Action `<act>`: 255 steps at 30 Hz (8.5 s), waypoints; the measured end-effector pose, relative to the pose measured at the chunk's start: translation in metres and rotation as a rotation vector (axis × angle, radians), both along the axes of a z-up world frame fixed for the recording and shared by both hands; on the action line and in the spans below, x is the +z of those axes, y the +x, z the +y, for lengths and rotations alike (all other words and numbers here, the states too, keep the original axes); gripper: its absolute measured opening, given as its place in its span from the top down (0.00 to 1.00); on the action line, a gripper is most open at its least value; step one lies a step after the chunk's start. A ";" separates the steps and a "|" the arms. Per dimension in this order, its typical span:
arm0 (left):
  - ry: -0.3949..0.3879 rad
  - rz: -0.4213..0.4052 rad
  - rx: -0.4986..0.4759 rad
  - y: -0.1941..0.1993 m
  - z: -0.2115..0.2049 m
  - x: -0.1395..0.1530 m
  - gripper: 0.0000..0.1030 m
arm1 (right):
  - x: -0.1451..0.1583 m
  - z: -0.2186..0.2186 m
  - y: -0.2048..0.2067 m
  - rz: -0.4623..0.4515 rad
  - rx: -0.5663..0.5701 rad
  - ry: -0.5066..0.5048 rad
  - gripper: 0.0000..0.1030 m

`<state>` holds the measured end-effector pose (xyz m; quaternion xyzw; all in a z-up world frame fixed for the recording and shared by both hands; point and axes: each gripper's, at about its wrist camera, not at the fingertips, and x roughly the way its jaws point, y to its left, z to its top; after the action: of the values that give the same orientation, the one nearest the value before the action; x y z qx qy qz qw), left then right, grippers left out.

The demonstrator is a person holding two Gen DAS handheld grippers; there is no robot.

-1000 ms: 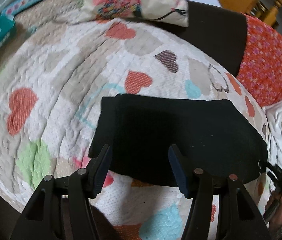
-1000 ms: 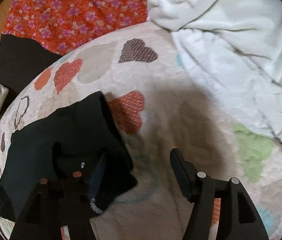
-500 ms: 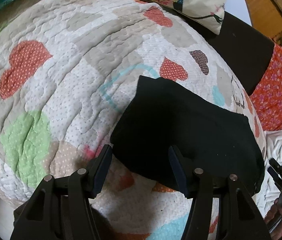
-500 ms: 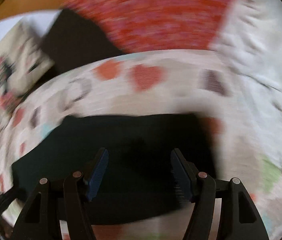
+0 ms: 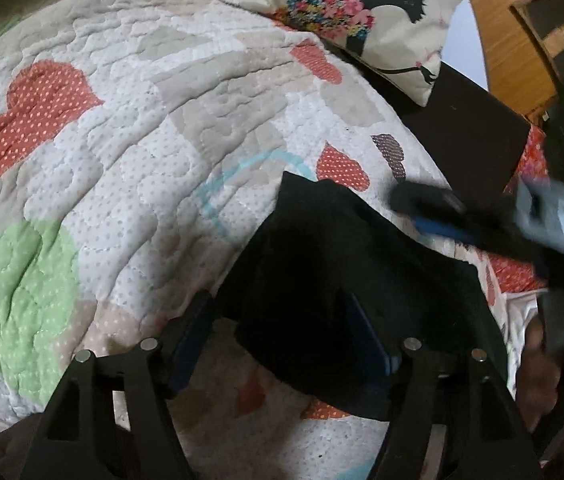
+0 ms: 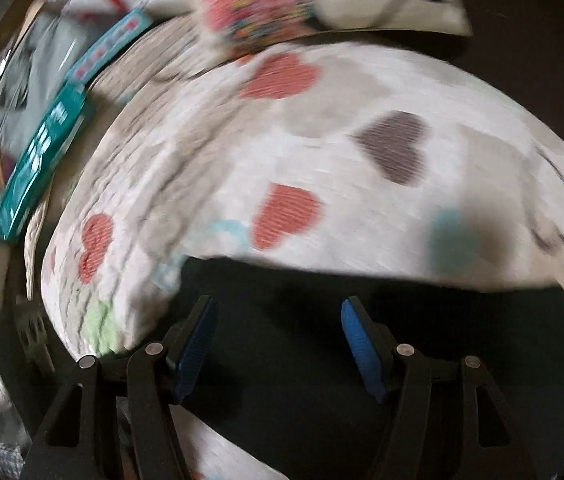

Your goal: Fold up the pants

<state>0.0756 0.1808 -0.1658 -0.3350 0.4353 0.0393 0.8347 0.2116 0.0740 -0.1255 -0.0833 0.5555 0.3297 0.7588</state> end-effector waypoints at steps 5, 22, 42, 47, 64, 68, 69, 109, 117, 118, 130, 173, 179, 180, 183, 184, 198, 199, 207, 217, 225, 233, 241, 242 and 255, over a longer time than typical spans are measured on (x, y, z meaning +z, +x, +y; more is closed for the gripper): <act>0.062 -0.020 -0.024 0.004 -0.011 0.001 0.23 | -0.017 0.058 -0.002 0.014 0.142 -0.099 0.32; 0.123 0.046 -0.186 0.024 -0.032 0.006 0.83 | -0.050 0.104 -0.004 0.011 0.275 -0.320 0.82; 0.048 -0.041 -0.461 0.040 -0.168 0.084 0.82 | 0.034 -0.140 0.010 -0.060 -0.134 -0.023 0.81; 0.013 -0.040 -0.571 0.022 -0.173 0.089 0.67 | 0.006 -0.222 0.007 -0.054 -0.303 -0.088 0.60; 0.024 0.123 -0.318 0.021 -0.102 0.049 0.55 | -0.010 -0.215 -0.040 0.056 -0.353 0.047 0.62; 0.030 0.130 -0.380 0.036 -0.124 0.034 0.54 | 0.003 -0.226 -0.038 0.067 -0.405 0.054 0.68; 0.029 0.131 -0.397 0.041 -0.130 0.029 0.54 | 0.014 -0.219 -0.034 0.036 -0.389 0.037 0.67; 0.011 0.137 -0.170 0.029 0.009 0.030 0.67 | 0.036 -0.061 0.061 -0.064 -0.336 0.037 0.73; 0.109 0.122 -0.098 0.004 0.001 0.043 0.62 | 0.038 -0.125 -0.008 -0.046 -0.386 0.125 0.72; 0.118 0.121 -0.096 -0.001 0.001 0.045 0.62 | 0.030 -0.123 -0.018 -0.033 -0.365 0.137 0.72; 0.201 0.104 -0.126 -0.024 -0.035 0.067 0.55 | 0.001 -0.177 -0.072 -0.163 -0.632 -0.040 0.64; 0.296 0.053 -0.767 0.085 -0.256 0.110 0.49 | -0.035 -0.340 -0.158 -0.015 -1.067 0.359 0.38; 0.393 0.040 -0.917 0.150 -0.347 0.092 0.49 | -0.039 -0.346 -0.131 -0.073 -1.028 0.397 0.33; 0.397 0.047 -0.930 0.161 -0.361 0.087 0.49 | -0.039 -0.346 -0.128 -0.087 -1.022 0.400 0.33; 0.398 0.064 -0.972 0.185 -0.389 0.073 0.49 | -0.042 -0.349 -0.121 -0.121 -1.010 0.419 0.33; 0.408 0.070 -0.987 0.191 -0.399 0.067 0.49 | -0.043 -0.350 -0.120 -0.131 -1.010 0.431 0.33; 0.410 0.065 -1.096 0.198 -0.414 0.052 0.72 | -0.032 -0.342 -0.106 -0.142 -0.954 0.421 0.77; 0.391 0.055 -1.083 0.197 -0.407 0.058 0.72 | -0.027 -0.339 -0.107 -0.154 -0.944 0.413 0.78; 0.196 -0.039 -0.895 0.192 -0.305 0.112 0.72 | 0.031 -0.281 -0.105 -0.255 -0.766 0.360 0.79; -0.072 0.000 -0.610 0.186 -0.132 0.075 0.72 | 0.038 -0.145 -0.083 -0.246 -0.434 0.257 0.79; -0.176 0.025 -0.502 0.183 -0.069 0.045 0.66 | 0.012 -0.073 -0.078 -0.254 -0.295 0.110 0.73; -0.210 0.022 -0.439 0.174 -0.018 0.042 0.65 | 0.003 -0.036 -0.085 -0.272 -0.234 0.066 0.38; -0.194 0.053 -0.301 0.157 0.022 0.037 0.65 | 0.002 -0.010 -0.096 -0.298 -0.157 0.009 0.25; -0.192 0.051 -0.284 0.155 0.025 0.039 0.65 | 0.004 -0.009 -0.099 -0.308 -0.143 0.004 0.24; 0.034 0.021 -0.449 0.138 -0.054 0.071 0.59 | 0.043 -0.090 -0.127 -0.361 -0.295 0.071 0.22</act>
<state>0.2135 0.1270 -0.0952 -0.2151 0.5067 -0.1366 0.8236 0.0847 -0.0160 -0.0822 -0.0321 0.4048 0.2144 0.8883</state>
